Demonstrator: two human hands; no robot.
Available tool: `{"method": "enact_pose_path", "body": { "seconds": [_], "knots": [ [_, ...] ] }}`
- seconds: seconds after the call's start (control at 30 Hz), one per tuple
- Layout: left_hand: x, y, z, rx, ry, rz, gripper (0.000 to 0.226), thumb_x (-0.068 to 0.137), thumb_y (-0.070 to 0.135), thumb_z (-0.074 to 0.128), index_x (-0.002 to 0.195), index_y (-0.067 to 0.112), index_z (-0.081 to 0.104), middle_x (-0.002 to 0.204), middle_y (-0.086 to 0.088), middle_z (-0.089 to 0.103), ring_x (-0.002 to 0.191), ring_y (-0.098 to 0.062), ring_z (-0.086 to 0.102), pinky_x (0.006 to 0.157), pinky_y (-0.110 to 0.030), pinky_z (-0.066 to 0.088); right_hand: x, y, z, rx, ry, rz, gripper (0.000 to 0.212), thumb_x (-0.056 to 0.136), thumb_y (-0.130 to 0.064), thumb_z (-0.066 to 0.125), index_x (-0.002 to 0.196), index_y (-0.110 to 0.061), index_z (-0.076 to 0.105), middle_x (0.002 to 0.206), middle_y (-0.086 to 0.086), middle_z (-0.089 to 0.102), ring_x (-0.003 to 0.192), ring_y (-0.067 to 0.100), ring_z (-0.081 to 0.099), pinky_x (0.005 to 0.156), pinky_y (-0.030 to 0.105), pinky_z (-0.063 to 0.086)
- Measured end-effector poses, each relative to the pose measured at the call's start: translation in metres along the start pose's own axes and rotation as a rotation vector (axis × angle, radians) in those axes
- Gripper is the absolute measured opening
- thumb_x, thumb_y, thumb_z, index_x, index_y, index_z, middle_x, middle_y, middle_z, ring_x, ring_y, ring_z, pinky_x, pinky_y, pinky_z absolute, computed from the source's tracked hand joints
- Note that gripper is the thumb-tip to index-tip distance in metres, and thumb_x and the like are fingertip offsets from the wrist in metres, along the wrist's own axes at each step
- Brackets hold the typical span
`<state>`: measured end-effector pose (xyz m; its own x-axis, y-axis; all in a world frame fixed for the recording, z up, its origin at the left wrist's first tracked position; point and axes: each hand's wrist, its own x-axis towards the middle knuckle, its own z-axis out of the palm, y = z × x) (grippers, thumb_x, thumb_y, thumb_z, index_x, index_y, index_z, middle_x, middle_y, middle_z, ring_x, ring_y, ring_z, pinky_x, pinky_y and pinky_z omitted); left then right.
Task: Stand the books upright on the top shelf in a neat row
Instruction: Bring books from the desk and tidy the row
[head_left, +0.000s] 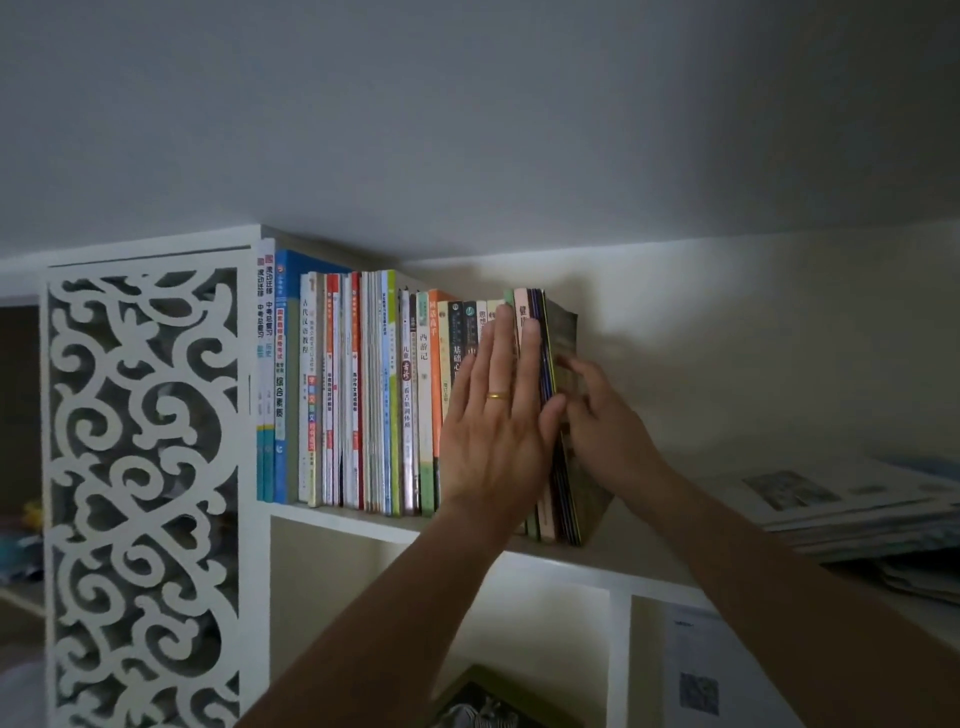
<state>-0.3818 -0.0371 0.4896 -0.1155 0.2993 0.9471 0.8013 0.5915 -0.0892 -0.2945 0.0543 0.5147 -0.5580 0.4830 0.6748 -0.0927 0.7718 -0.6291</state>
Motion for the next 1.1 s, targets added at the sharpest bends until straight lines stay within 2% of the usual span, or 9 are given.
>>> {"method": "enact_pose_path", "body": {
  "seconds": [0.17, 0.3, 0.4, 0.47, 0.53, 0.67, 0.83, 0.97, 1.1],
  "knots": [
    [0.003, -0.010, 0.008, -0.065, -0.044, -0.012, 0.071, 0.109, 0.052, 0.006, 0.165, 0.009, -0.005, 0.173, -0.010, -0.011, 0.161, -0.021, -0.011, 0.130, -0.046, 0.013, 0.006, 0.002, -0.001, 0.001, -0.041, 0.062, 0.032, 0.105, -0.037, 0.041, 0.135, -0.044, 0.048, 0.122, -0.004, 0.066, 0.108, 0.024, 0.066, 0.094, 0.039, 0.054],
    [-0.013, -0.014, 0.003, -0.144, -0.077, 0.035, 0.071, 0.110, 0.050, 0.013, 0.165, 0.007, -0.002, 0.173, -0.010, -0.010, 0.161, -0.022, -0.011, 0.130, -0.047, 0.014, -0.024, -0.001, -0.012, 0.039, -0.016, 0.056, 0.034, 0.102, -0.037, 0.055, 0.136, -0.038, 0.049, 0.113, -0.009, 0.063, 0.101, 0.012, 0.064, 0.079, 0.025, 0.050],
    [-0.039, -0.025, 0.003, -0.171, -0.116, 0.068, 0.066, 0.112, 0.044, 0.017, 0.165, 0.012, -0.003, 0.174, -0.006, -0.011, 0.161, -0.021, -0.012, 0.129, -0.049, 0.015, -0.055, 0.011, -0.019, -0.045, -0.180, 0.031, 0.065, 0.093, -0.018, 0.071, 0.139, -0.049, 0.037, 0.103, -0.023, 0.056, 0.091, -0.006, 0.059, 0.067, 0.009, 0.044],
    [-0.048, -0.033, 0.005, -0.177, -0.127, 0.081, 0.065, 0.112, 0.044, 0.017, 0.166, 0.015, -0.004, 0.174, -0.005, -0.011, 0.161, -0.022, -0.011, 0.129, -0.050, 0.018, -0.059, 0.017, -0.016, -0.144, -0.221, -0.023, 0.085, 0.088, -0.012, 0.076, 0.140, -0.057, 0.026, 0.107, -0.027, 0.056, 0.094, -0.010, 0.059, 0.071, 0.004, 0.046],
    [-0.048, -0.036, 0.007, -0.182, -0.129, 0.089, 0.063, 0.112, 0.043, 0.016, 0.166, 0.015, -0.004, 0.174, -0.005, -0.009, 0.161, -0.024, -0.009, 0.128, -0.051, 0.021, -0.055, 0.020, -0.011, -0.151, -0.193, -0.043, 0.087, 0.087, -0.011, 0.077, 0.139, -0.057, 0.025, 0.110, -0.026, 0.056, 0.096, -0.007, 0.061, 0.083, 0.009, 0.050],
    [-0.044, -0.040, 0.003, -0.213, -0.114, 0.104, 0.062, 0.111, 0.043, 0.016, 0.166, 0.016, 0.005, 0.175, -0.004, -0.002, 0.161, -0.024, -0.005, 0.128, -0.051, 0.022, -0.047, 0.012, -0.005, -0.165, -0.183, -0.019, 0.084, 0.084, -0.010, 0.079, 0.143, -0.045, 0.032, 0.112, -0.014, 0.062, 0.106, 0.013, 0.068, 0.095, 0.036, 0.058],
    [-0.045, -0.047, 0.002, -0.275, -0.147, 0.056, 0.065, 0.107, 0.054, 0.012, 0.166, 0.031, -0.004, 0.173, -0.004, -0.015, 0.159, -0.029, -0.017, 0.128, -0.059, 0.014, -0.044, -0.001, 0.003, -0.190, -0.067, -0.021, 0.073, 0.081, -0.041, 0.082, 0.138, -0.039, 0.036, 0.109, -0.026, 0.054, 0.093, 0.000, 0.061, 0.075, 0.012, 0.051],
    [-0.047, -0.053, -0.001, -0.407, -0.159, -0.038, 0.066, 0.106, 0.058, 0.018, 0.165, 0.037, -0.004, 0.173, 0.001, -0.016, 0.160, -0.022, -0.017, 0.126, -0.058, 0.023, -0.029, -0.011, 0.018, -0.172, 0.109, -0.026, 0.086, 0.075, -0.056, 0.082, 0.144, -0.033, 0.035, 0.121, -0.011, 0.056, 0.106, 0.013, 0.061, 0.087, 0.033, 0.058],
    [-0.048, -0.067, -0.005, -0.482, -0.162, -0.161, 0.077, 0.106, 0.047, 0.039, 0.166, 0.020, 0.001, 0.174, 0.002, -0.009, 0.160, -0.017, -0.010, 0.124, -0.049, 0.034, -0.020, -0.014, 0.019, -0.194, 0.131, -0.034, 0.082, 0.077, -0.046, 0.084, 0.142, -0.028, 0.037, 0.108, -0.015, 0.056, 0.090, 0.009, 0.063, 0.072, 0.020, 0.052]
  ]
}}
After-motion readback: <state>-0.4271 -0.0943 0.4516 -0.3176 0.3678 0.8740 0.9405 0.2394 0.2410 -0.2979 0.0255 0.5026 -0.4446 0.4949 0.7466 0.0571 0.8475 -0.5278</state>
